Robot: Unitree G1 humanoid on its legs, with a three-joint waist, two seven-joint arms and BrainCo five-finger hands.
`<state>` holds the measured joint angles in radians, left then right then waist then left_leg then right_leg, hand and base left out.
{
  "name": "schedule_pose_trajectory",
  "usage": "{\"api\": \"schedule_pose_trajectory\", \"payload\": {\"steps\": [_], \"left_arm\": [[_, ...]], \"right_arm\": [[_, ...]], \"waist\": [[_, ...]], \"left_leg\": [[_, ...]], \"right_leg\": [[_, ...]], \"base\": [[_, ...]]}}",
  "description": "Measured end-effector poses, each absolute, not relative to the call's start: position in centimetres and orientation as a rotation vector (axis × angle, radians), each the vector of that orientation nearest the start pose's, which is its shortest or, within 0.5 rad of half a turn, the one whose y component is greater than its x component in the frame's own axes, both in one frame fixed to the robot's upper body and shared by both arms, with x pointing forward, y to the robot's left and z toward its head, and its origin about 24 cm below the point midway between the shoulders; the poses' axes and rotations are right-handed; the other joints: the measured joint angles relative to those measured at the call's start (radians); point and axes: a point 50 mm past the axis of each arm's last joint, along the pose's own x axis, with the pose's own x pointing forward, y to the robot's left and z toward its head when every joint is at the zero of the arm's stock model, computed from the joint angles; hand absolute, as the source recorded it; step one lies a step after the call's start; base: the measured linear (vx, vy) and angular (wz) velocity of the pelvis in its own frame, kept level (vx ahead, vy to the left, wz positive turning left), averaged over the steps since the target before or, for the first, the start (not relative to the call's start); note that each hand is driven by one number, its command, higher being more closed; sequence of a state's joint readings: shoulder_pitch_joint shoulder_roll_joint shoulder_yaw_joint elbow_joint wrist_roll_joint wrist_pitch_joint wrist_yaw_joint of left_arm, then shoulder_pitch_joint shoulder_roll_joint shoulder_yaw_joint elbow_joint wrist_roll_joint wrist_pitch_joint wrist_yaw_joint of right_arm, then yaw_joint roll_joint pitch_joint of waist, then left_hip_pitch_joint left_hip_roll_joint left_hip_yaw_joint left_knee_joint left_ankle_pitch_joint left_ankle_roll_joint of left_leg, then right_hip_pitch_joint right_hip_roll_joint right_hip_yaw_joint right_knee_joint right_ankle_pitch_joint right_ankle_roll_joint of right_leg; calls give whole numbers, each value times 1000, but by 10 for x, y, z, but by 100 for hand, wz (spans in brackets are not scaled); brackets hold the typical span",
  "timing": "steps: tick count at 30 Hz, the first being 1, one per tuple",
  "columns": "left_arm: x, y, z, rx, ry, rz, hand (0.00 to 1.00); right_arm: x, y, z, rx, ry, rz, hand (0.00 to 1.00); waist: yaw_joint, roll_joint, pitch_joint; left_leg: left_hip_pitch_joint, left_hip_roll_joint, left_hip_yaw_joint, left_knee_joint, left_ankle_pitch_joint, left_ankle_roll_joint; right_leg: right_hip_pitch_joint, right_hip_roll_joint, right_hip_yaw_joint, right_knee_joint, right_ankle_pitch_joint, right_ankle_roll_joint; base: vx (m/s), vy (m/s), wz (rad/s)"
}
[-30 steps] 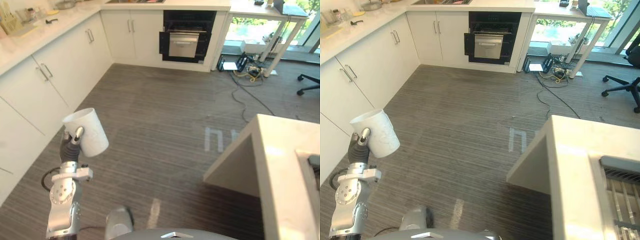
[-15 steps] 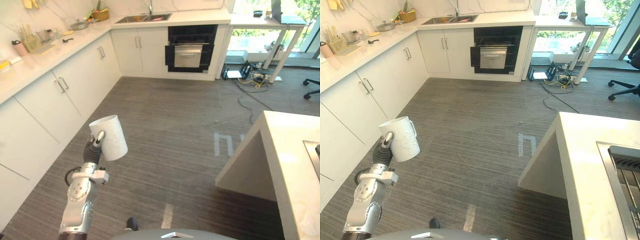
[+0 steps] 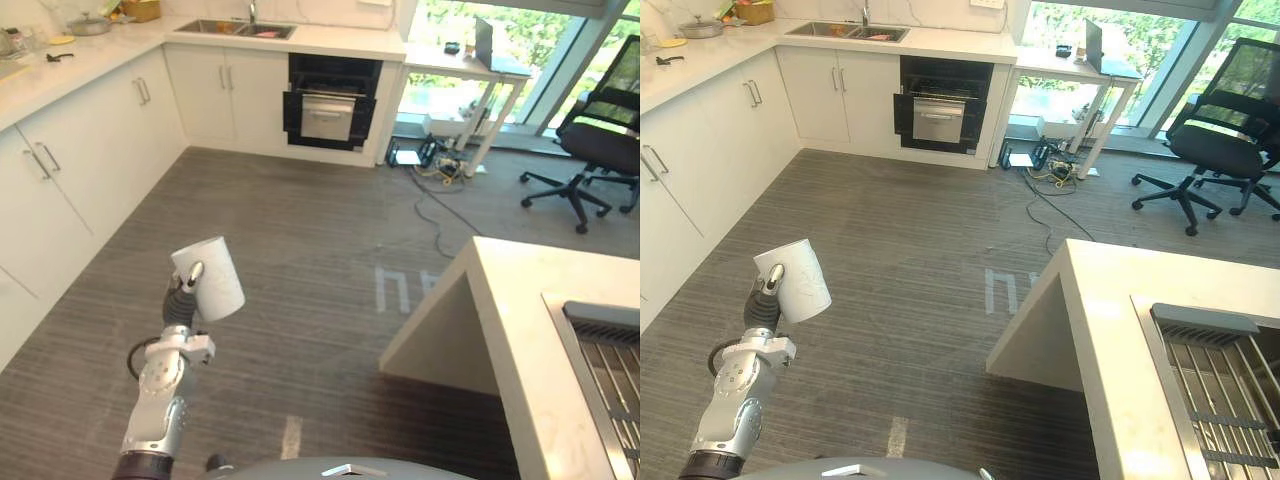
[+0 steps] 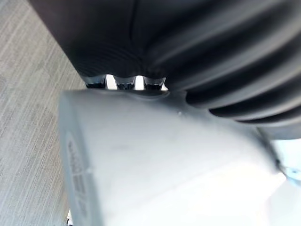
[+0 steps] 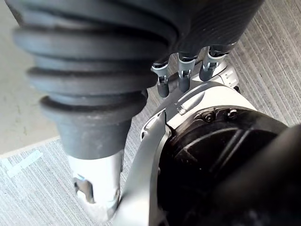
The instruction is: Walk over to the sink, pick up the cup, carry it to the dishwasher, place the cup inside the dishwasher, then close the dishwasher door
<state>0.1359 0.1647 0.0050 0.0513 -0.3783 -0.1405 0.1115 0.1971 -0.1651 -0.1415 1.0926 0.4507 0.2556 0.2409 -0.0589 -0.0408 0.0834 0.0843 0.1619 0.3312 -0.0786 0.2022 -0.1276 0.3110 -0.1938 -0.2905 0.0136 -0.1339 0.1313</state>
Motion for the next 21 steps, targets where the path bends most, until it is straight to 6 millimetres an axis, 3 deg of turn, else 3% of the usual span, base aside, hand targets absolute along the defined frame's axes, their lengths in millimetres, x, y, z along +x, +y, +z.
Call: {"api": "schedule_pose_trajectory", "payload": {"steps": [2,3,5,7,9,12,13,14,15,16,17,18,19,21], "left_arm": [[216,204,10,-251,65,244,100],[213,207,8,-286,73,285,100],[209,209,8,-342,63,345,100],[205,212,17,-379,18,381,100],[208,214,36,-379,-63,369,100],[213,208,52,-384,-134,308,100],[214,205,54,-380,-140,300,100],[216,203,55,-355,-135,285,100],[218,201,56,-348,-133,274,100],[221,201,59,-318,-133,265,100],[222,202,60,-304,-135,267,100],[222,202,59,-301,-133,265,100],[224,197,57,-303,-122,247,100],[232,187,57,-306,-114,197,100]], "right_arm": [[19,-214,-170,597,1344,-364,0],[20,-217,-170,600,1330,-380,0],[20,-223,-169,608,1296,-419,0],[14,-228,-169,625,1277,-487,0],[13,-230,-169,634,1257,-529,0],[9,-231,-169,653,1251,-593,0],[6,-233,-169,646,1233,-617,0],[15,-235,-167,645,1184,-618,0],[13,-234,-167,652,1180,-630,0],[21,-224,-169,686,1163,-620,0],[23,-216,-171,705,1159,-610,0],[24,-212,-171,714,1157,-604,0],[23,-205,-172,728,1158,-592,0],[29,-201,-172,739,1137,-573,0]], "waist": [[5,1,16],[17,19,30],[31,44,40],[42,59,47],[51,49,45],[67,31,43],[59,32,47],[51,27,49],[48,25,54],[49,24,75],[48,10,83],[48,8,83],[44,9,83],[19,11,83]], "left_leg": [[-3,3,0,45,-7,8],[-24,11,1,102,-34,18],[-59,32,0,193,-136,15],[-90,19,-9,270,-188,26],[-139,-11,-36,358,-230,49],[-206,-55,-31,542,-347,113],[-201,-85,-53,555,-403,107],[-173,-112,-80,542,-417,120],[-148,-118,-87,524,-422,122],[-68,-132,-113,467,-424,131],[-18,-136,-132,423,-421,137],[2,-135,-149,396,-419,141],[32,-134,-185,351,-416,144],[41,-135,-231,312,-415,147]], "right_leg": [[15,-4,1,-1,4,-1],[15,-8,1,-2,4,0],[9,-6,2,9,-18,18],[0,-39,-13,74,-56,33],[-8,-89,-56,145,-103,40],[14,-151,-113,221,-148,-2],[-47,-203,-91,429,-124,-32],[-146,-253,-30,655,-16,-82],[-188,-260,20,744,60,-87],[-283,-236,119,960,45,-70],[-329,-202,121,1032,0,-84],[-358,-170,114,1040,-25,-88],[-425,-105,100,1000,-65,-92],[-520,-36,87,795,-81,-79]], "base": [[-96,-11,-8],[-145,-2,-13],[-127,23,-1],[-35,76,26],[42,139,66],[150,166,67],[322,256,80],[264,202,74],[331,225,59],[328,105,39],[378,113,36],[267,34,37],[244,-14,59],[282,-79,83]]}}
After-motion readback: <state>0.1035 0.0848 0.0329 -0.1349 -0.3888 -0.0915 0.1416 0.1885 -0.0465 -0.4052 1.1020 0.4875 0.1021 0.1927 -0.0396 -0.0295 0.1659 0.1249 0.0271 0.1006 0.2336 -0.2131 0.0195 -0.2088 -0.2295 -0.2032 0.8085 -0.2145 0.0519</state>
